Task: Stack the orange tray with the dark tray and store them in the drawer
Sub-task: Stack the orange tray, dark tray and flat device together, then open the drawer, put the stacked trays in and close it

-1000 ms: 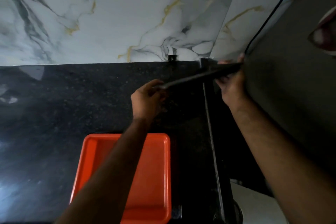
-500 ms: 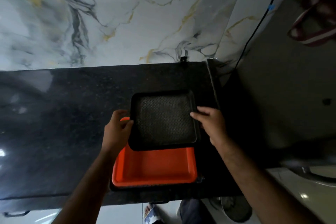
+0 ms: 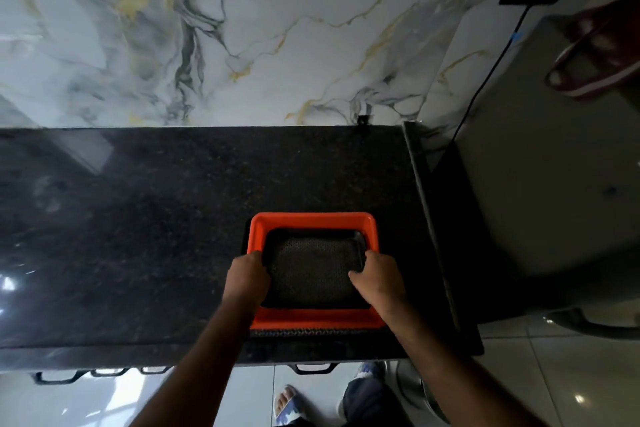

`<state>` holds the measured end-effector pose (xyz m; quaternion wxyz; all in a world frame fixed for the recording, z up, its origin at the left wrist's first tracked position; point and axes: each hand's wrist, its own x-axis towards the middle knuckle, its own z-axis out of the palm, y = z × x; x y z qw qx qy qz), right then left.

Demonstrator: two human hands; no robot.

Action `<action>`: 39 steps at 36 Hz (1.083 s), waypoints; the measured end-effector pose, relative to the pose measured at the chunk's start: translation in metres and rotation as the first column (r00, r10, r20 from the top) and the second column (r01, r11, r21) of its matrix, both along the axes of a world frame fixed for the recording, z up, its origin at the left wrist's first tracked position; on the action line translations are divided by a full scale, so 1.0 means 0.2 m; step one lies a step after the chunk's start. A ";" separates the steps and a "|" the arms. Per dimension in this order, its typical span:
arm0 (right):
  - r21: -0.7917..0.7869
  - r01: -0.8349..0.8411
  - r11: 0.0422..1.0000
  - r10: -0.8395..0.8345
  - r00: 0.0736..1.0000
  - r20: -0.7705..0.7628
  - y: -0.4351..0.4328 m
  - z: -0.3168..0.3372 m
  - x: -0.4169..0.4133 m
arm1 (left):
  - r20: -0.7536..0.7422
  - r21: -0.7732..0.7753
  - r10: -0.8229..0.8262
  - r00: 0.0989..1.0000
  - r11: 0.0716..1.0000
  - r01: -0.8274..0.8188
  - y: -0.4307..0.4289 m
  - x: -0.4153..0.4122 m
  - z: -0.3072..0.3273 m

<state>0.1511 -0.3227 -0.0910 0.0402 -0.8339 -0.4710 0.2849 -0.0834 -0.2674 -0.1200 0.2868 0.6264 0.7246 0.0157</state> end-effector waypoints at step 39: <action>0.090 -0.425 0.900 0.358 0.842 0.403 -1.05 -0.58 0.28 | -0.120 0.225 0.043 0.992 0.974 -0.016 -0.78 -0.53 -0.49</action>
